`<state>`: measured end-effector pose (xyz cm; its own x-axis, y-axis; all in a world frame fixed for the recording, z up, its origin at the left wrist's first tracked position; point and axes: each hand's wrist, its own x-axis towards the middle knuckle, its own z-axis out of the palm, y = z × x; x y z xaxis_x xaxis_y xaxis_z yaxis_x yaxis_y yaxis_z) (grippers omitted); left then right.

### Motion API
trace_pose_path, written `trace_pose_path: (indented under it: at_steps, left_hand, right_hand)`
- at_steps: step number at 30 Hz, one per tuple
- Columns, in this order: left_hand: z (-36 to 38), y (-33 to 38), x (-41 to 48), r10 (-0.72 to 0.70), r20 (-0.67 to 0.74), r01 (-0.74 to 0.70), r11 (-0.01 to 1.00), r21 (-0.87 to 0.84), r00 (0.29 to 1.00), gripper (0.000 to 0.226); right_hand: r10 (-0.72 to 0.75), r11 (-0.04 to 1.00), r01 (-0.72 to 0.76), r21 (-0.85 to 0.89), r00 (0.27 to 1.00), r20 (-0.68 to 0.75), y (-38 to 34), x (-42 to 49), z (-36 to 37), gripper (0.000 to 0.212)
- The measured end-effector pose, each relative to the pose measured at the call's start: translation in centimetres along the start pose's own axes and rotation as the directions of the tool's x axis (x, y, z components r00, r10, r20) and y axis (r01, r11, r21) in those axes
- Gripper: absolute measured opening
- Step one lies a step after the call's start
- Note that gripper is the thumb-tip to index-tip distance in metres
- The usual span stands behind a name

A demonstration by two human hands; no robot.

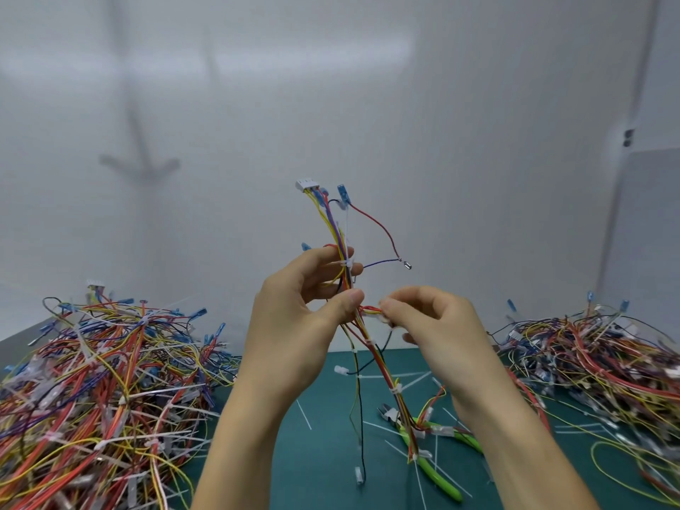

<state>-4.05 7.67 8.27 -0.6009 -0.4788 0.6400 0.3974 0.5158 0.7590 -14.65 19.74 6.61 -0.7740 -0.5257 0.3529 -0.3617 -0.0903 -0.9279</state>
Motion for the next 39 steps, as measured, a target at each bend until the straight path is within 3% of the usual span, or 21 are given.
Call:
trace_pose_path:
  at_steps: [7, 14, 20, 25, 30, 37, 39]
  left_hand:
    - [-0.2, -0.4, 0.2, -0.025, -0.153, 0.024, 1.0, -0.01, 0.988, 0.038]
    - [-0.3, -0.5, 0.3, -0.042, -0.276, 0.035, 0.999, -0.031, 0.96, 0.038]
    - [-0.1, -0.1, 0.1, -0.031, -0.276, 0.023, 0.999, -0.033, 0.961, 0.036]
    - [0.3, 0.3, 0.1, -0.033, -0.153, 0.026, 0.999, -0.046, 0.988, 0.038]
    - [-0.4, 0.8, -0.2, -0.023, -0.032, 0.021, 0.997, -0.068, 0.999, 0.026]
    - [-1.9, 1.3, -0.5, 0.086, -0.12, -0.084, 0.996, 0.021, 0.989, 0.001]
    - [-2.2, 1.0, -0.5, 0.028, -0.088, -0.02, 0.995, 0.099, 0.996, 0.017]
  right_hand:
    - [-0.153, 0.972, 0.135, -0.193, 0.985, -0.079, -0.5, -0.2, -0.3, 0.02]
    - [-0.168, 0.957, 0.205, -0.205, 0.969, 0.183, -1.3, -1.2, 0.4, 0.003]
    - [-0.323, 0.865, 0.329, -0.378, 0.943, 0.081, -1.3, -1.6, 1.5, 0.017]
    - [-0.452, 0.813, 0.393, -0.429, 0.891, -0.041, -0.8, -1.5, 1.7, 0.013]
    - [-0.398, 0.889, 0.332, -0.315, 0.901, -0.174, -0.3, -0.8, 1.3, 0.009]
    - [-0.204, 0.972, 0.23, 0.057, 0.934, -0.293, -0.1, 0.0, -0.5, 0.014]
    - [-0.15, 0.962, 0.21, 0.176, 0.941, -0.302, -0.3, 0.2, -1.0, 0.01]
